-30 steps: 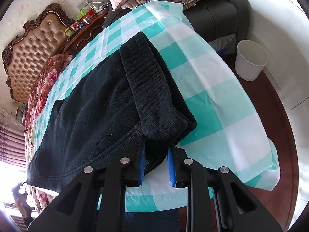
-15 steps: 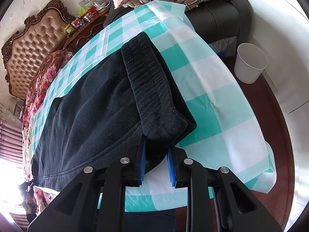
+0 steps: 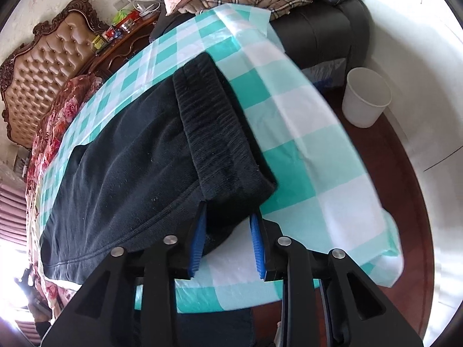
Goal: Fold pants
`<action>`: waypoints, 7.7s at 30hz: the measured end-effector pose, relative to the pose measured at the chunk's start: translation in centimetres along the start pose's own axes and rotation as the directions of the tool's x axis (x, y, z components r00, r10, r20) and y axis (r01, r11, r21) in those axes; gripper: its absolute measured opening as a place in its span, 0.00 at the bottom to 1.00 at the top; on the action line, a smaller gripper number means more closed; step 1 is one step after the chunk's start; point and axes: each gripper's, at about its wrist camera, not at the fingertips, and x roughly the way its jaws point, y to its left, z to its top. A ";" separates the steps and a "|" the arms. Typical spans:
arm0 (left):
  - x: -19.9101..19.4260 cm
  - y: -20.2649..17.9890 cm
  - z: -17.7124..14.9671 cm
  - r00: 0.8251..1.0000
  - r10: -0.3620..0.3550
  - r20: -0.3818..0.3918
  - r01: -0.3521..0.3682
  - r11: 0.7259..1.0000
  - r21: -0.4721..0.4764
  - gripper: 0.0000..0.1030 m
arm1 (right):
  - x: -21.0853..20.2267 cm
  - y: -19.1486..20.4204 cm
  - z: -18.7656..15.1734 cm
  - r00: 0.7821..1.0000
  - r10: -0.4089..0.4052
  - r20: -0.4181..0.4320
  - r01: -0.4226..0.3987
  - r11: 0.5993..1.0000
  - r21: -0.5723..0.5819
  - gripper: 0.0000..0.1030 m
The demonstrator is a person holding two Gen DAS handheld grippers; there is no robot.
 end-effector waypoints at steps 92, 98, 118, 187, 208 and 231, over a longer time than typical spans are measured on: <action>8.0 5.0 -2.0 0.957 -0.235 -0.167 0.190 0.949 -0.251 0.32 | 19.0 56.7 -16.2 0.991 0.119 -0.056 -0.103 0.439 -0.892 0.90; 7.6 8.1 -2.7 0.908 -0.411 -0.075 0.341 0.833 -0.435 0.50 | 19.0 56.9 -16.2 0.991 0.125 -0.055 -0.106 0.442 -0.891 0.92; 11.9 9.7 -2.9 0.804 -0.592 -0.060 0.419 0.635 -0.649 0.51 | 18.6 64.4 -17.8 0.951 0.261 -0.165 -0.254 0.358 -0.899 0.55; -5.6 -26.3 -18.4 0.951 -0.289 0.113 0.050 0.502 0.864 0.13 | 14.6 41.0 -6.3 0.650 0.458 -0.606 -0.641 0.759 -0.114 0.80; -10.4 -33.5 -22.8 0.872 -0.480 0.097 0.110 0.385 0.916 0.12 | 11.8 41.5 -3.9 0.824 0.375 -0.424 -0.543 0.734 -0.408 0.22; -9.4 -34.2 -23.4 0.825 -0.563 -0.040 0.298 0.374 0.878 0.55 | 13.6 37.5 -4.8 0.907 0.281 -0.314 -0.415 0.719 -0.557 0.20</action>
